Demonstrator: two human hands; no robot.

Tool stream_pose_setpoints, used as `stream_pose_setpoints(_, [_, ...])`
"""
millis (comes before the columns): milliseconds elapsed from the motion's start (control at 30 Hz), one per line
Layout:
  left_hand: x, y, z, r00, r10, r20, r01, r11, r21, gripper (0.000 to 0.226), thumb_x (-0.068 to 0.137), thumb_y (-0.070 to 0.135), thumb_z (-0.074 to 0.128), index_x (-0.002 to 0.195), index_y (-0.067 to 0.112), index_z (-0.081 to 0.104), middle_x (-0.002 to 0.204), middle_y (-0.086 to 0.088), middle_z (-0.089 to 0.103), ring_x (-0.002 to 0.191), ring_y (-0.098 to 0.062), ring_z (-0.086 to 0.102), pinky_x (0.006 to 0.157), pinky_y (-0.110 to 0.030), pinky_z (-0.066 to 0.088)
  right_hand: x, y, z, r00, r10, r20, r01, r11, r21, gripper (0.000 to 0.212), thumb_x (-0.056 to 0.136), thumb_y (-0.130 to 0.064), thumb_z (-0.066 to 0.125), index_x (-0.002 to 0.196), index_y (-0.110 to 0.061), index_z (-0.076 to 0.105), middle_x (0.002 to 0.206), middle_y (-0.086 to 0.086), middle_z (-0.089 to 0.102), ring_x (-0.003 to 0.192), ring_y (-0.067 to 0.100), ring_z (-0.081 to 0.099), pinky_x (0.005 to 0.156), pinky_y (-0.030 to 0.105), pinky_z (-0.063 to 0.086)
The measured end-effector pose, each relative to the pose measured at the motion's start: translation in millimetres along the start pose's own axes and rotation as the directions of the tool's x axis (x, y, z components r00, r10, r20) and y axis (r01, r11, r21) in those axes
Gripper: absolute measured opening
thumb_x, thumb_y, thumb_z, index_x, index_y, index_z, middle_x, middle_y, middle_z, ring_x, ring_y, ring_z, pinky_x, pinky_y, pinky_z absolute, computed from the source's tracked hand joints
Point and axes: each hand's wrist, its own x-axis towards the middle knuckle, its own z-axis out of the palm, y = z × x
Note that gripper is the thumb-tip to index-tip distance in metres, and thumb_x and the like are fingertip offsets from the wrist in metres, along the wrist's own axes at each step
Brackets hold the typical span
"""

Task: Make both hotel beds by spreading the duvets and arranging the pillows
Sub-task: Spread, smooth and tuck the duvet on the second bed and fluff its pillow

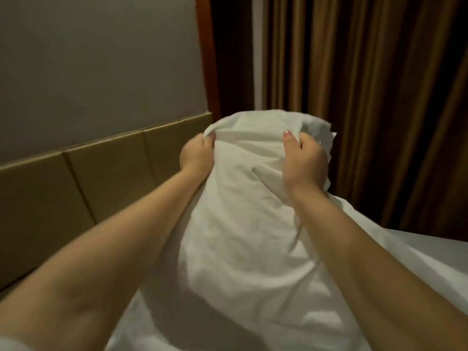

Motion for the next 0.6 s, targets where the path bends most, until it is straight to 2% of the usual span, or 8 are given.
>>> stream_pose_setpoints(200, [62.1,-96.8,-70.7,0.999,0.019,-0.039,-0.008,0.967,0.256,0.037,0.101,0.034,0.035,0.103,0.009,0.061,0.111,-0.017,0.063,0.102,-0.035,0.055,0.07,-0.033,0.032,-34.2,-10.9,127.1,0.993,-0.069,0.1,0.045,0.974,0.223,0.047,0.098,-0.03,0.049,0.057,-0.021,0.026,0.052,-0.007,0.032,0.052,0.012,0.03,0.055,0.032,0.026])
stream_pose_setpoints(300, [73.1,-176.6,-70.5,0.979,-0.191,0.071,0.147,0.902,0.406,0.032,0.1,0.037,0.038,0.104,0.01,0.055,0.112,-0.015,0.061,0.1,-0.034,0.056,0.078,-0.035,0.043,-70.5,20.6,191.2,0.944,0.075,0.322,-0.071,0.997,-0.025,0.041,0.1,-0.032,0.042,0.063,-0.017,0.031,0.064,0.001,0.045,0.067,0.024,0.043,0.06,0.033,0.028])
stream_pose_setpoints(333, [76.2,-208.2,-69.1,0.95,-0.291,0.114,0.212,0.869,0.447,0.031,0.099,0.037,0.04,0.108,0.01,0.054,0.113,-0.014,0.061,0.1,-0.032,0.057,0.082,-0.037,0.046,-82.9,40.2,218.0,0.874,0.162,0.458,-0.095,0.982,-0.165,0.036,0.1,-0.032,0.038,0.069,-0.016,0.038,0.077,0.008,0.054,0.076,0.026,0.049,0.065,0.033,0.032])
stream_pose_setpoints(400, [63.5,-256.6,-61.9,0.857,-0.456,0.243,0.265,0.792,0.55,0.034,0.098,0.034,0.044,0.118,0.008,0.051,0.12,-0.013,0.059,0.105,-0.03,0.057,0.085,-0.036,0.047,-110.2,83.8,246.7,0.6,0.409,0.687,-0.02,0.867,-0.499,0.03,0.101,-0.03,0.031,0.093,-0.016,0.056,0.114,0.014,0.06,0.103,0.03,0.054,0.085,0.035,0.04])
stream_pose_setpoints(433, [53.0,-277.8,-58.6,0.797,-0.521,0.306,0.268,0.759,0.593,0.039,0.098,0.034,0.045,0.125,0.006,0.048,0.126,-0.012,0.056,0.11,-0.029,0.056,0.085,-0.033,0.045,-123.8,102.7,255.8,0.499,0.503,0.706,0.053,0.795,-0.604,0.03,0.1,-0.027,0.029,0.099,-0.018,0.058,0.125,0.012,0.057,0.111,0.03,0.053,0.092,0.036,0.039])
stream_pose_setpoints(467, [42.7,-297.3,-54.2,0.74,-0.578,0.343,0.276,0.726,0.63,0.045,0.098,0.037,0.044,0.131,0.006,0.044,0.132,-0.012,0.052,0.115,-0.029,0.053,0.086,-0.031,0.043,-133.9,116.1,261.2,0.477,0.536,0.697,0.089,0.759,-0.644,0.027,0.099,-0.026,0.029,0.093,-0.02,0.054,0.125,0.01,0.057,0.11,0.029,0.053,0.092,0.036,0.039])
stream_pose_setpoints(533, [28.6,-325.9,-44.5,0.705,-0.629,0.328,0.304,0.686,0.661,0.059,0.096,0.049,0.04,0.14,0.008,0.037,0.142,-0.015,0.04,0.123,-0.032,0.046,0.093,-0.034,0.041,-141.1,127.8,266.9,0.598,0.483,0.64,0.093,0.75,-0.654,0.024,0.098,-0.027,0.029,0.084,-0.02,0.047,0.115,0.007,0.06,0.1,0.027,0.054,0.083,0.036,0.04])
stream_pose_setpoints(600, [22.5,-338.6,-36.9,0.713,-0.647,0.27,0.373,0.676,0.635,0.065,0.094,0.056,0.038,0.143,0.014,0.033,0.143,-0.017,0.034,0.127,-0.036,0.039,0.1,-0.042,0.038,-140.5,128.4,269.7,0.705,0.408,0.581,0.122,0.737,-0.665,0.024,0.097,-0.027,0.031,0.093,-0.017,0.053,0.112,0.004,0.059,0.104,0.026,0.053,0.082,0.037,0.039])
